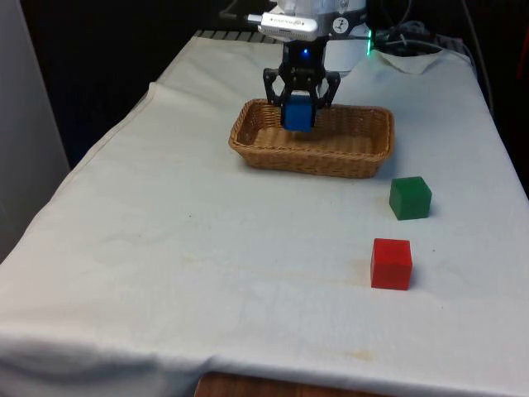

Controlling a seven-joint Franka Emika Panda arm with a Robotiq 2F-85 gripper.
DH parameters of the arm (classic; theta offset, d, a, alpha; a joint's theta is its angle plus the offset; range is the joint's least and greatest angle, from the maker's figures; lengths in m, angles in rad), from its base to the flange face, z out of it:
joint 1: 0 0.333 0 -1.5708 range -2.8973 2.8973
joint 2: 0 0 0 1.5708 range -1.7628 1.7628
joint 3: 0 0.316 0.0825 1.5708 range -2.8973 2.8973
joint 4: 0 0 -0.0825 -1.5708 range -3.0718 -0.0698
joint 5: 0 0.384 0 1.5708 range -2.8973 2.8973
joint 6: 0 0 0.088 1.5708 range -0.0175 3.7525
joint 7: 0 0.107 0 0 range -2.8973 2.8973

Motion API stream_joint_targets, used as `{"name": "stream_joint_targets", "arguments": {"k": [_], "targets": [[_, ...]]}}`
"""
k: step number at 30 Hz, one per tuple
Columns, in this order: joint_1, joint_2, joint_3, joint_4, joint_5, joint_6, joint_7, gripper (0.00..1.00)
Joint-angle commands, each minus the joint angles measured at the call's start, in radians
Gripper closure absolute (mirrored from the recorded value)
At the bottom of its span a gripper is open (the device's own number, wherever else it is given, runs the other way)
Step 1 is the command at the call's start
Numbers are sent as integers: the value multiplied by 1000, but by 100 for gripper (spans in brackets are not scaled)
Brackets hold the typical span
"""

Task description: Pick up exactly two blocks and place them into the basket.

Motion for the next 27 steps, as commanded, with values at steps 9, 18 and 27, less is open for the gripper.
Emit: {"name": "stream_joint_targets", "arguments": {"k": [9,18,27], "targets": [[-9,17,8,-16,27,59,-38,53],[-12,22,9,-16,29,66,-45,0],[-1,-16,-7,-10,-5,33,-16,0]]}}
